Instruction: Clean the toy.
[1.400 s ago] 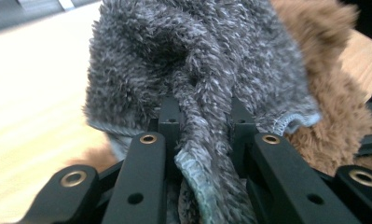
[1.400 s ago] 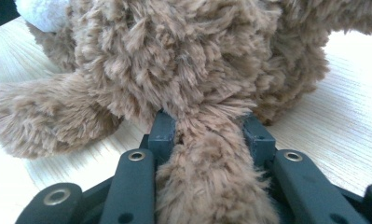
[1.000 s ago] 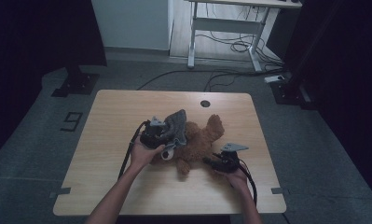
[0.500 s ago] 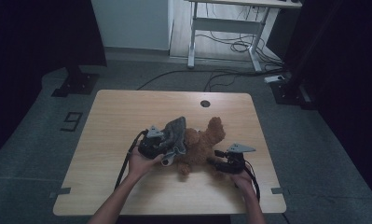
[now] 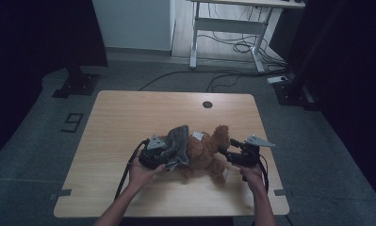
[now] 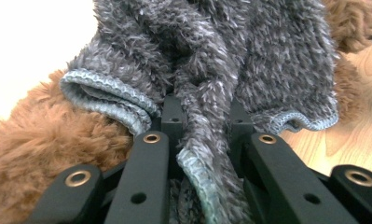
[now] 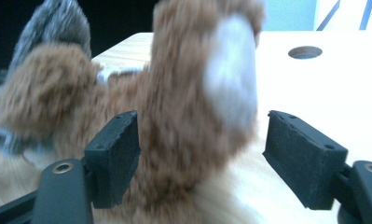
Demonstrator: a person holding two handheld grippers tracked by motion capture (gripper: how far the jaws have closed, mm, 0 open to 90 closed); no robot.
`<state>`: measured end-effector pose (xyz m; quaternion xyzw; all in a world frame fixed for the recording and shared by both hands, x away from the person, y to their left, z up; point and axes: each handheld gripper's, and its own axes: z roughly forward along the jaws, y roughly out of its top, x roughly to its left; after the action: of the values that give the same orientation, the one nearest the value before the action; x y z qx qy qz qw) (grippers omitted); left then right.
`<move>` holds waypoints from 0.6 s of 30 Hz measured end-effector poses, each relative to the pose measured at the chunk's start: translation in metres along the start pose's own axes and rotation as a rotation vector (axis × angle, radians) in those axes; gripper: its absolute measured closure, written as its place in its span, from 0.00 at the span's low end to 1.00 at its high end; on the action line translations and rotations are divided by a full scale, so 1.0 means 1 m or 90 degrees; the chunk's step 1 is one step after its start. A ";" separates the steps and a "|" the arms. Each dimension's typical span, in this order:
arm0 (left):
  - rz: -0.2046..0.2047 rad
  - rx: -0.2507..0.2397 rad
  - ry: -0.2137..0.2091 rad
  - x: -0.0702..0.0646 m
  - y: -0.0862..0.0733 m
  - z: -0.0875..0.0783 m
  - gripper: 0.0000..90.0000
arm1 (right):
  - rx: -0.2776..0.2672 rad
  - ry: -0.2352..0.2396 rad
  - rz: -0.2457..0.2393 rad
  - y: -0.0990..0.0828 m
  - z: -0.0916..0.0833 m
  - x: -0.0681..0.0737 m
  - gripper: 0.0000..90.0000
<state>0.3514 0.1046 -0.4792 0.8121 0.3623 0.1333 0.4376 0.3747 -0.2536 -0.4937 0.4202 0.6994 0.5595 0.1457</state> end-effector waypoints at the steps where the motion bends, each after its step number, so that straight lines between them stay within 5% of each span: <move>1: -0.001 -0.001 -0.002 0.000 -0.001 -0.001 0.84 | 0.004 0.003 0.003 0.005 0.002 0.000 0.27; 3: -0.003 -0.002 -0.007 -0.001 -0.002 -0.002 0.84 | 0.004 0.013 0.009 0.014 0.007 0.001 0.29; 5: -0.003 -0.002 -0.008 -0.001 -0.003 -0.002 0.84 | 0.001 0.034 0.018 0.018 0.010 0.002 0.46; 8: -0.009 -0.007 -0.014 0.000 -0.005 -0.004 0.84 | 0.024 0.022 0.023 0.013 0.011 0.007 0.62; 18: -0.013 0.010 -0.045 -0.009 -0.006 -0.014 0.83 | 0.049 0.063 0.038 -0.030 -0.004 0.009 0.68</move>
<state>0.3344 0.1089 -0.4749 0.8161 0.3558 0.0974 0.4448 0.3537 -0.2504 -0.5174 0.4178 0.7140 0.5564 0.0781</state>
